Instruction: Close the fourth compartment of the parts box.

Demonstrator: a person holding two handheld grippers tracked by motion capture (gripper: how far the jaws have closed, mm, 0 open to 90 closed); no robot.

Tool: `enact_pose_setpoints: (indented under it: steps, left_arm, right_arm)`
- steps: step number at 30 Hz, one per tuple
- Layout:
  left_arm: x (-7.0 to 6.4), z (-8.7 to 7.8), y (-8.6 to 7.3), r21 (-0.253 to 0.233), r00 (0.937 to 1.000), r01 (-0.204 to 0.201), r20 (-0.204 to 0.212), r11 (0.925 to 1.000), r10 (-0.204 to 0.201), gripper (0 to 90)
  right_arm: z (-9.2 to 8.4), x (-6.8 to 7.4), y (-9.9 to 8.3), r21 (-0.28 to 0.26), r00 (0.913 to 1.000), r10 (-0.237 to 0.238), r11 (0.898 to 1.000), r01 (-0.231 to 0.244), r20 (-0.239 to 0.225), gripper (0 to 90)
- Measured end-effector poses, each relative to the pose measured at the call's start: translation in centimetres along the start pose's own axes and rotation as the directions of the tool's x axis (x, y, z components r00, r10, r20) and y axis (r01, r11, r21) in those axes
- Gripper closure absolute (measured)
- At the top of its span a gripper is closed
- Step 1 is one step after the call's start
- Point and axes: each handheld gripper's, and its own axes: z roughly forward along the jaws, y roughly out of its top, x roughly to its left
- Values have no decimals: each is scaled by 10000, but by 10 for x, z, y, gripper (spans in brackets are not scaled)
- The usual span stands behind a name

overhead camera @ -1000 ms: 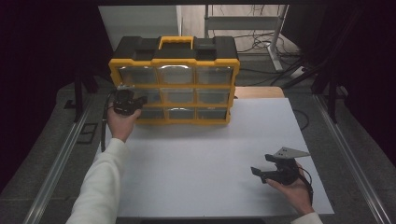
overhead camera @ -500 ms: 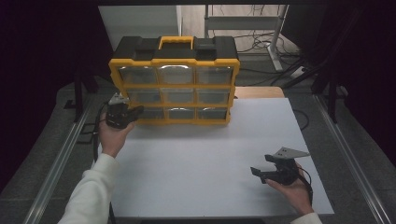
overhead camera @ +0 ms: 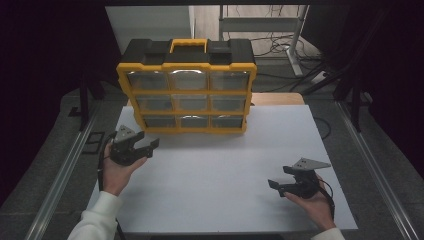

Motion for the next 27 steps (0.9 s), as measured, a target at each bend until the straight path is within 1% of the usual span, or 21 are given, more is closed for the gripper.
enact_pose_setpoints:
  steps: [2,4,6,8,9,12,14,16,19,21,23,27]
  left_arm:
    - [-6,-3,-6,37,9997,-108,233,9999,107,265]
    - [-11,-5,-13,82,9989,-70,473,9999,66,230]
    - [-16,-7,-21,194,9984,-115,558,9997,104,200]
    - [-19,-8,-27,388,9980,-387,514,9985,367,172]
    - [-20,-9,-30,452,9978,-424,533,9981,400,159]
    - [-21,-14,-43,549,9975,-406,597,9977,373,140]
    - [-21,-17,-52,738,9972,-470,621,9962,425,129]
    - [-20,-21,-61,801,9975,-355,630,9962,305,126]
    - [-21,-27,-73,889,9982,-343,518,9954,298,125]
    - [-21,-29,-77,882,9983,-220,554,9959,171,125]
    - [-22,-28,-80,903,9984,-207,540,9957,159,128]
    - [-25,-23,-78,1048,9971,-326,725,9940,250,126]
  right_arm:
    - [0,0,0,4,10000,-8,10000,8,-7,184]
    - [0,0,0,4,10000,-27,10000,27,-22,183]
    - [0,0,0,6,10000,-30,10000,30,-38,183]
    - [0,0,0,5,10000,-9,10000,10,-66,183]
    - [0,0,0,-1,10000,-21,10000,21,-72,182]
    - [0,0,0,11,9999,-47,10000,47,-132,182]
    - [0,1,0,5,9998,-67,10000,67,-177,182]
    - [0,1,0,8,9997,-57,10000,57,-228,182]
    - [-1,1,0,-27,9996,-23,10000,23,-297,181]
    - [-1,1,0,-50,9995,-9,10000,7,-329,181]
    - [-1,1,1,-99,9994,-12,10000,8,-347,181]
    - [0,1,1,-72,9994,-32,10000,29,-352,181]
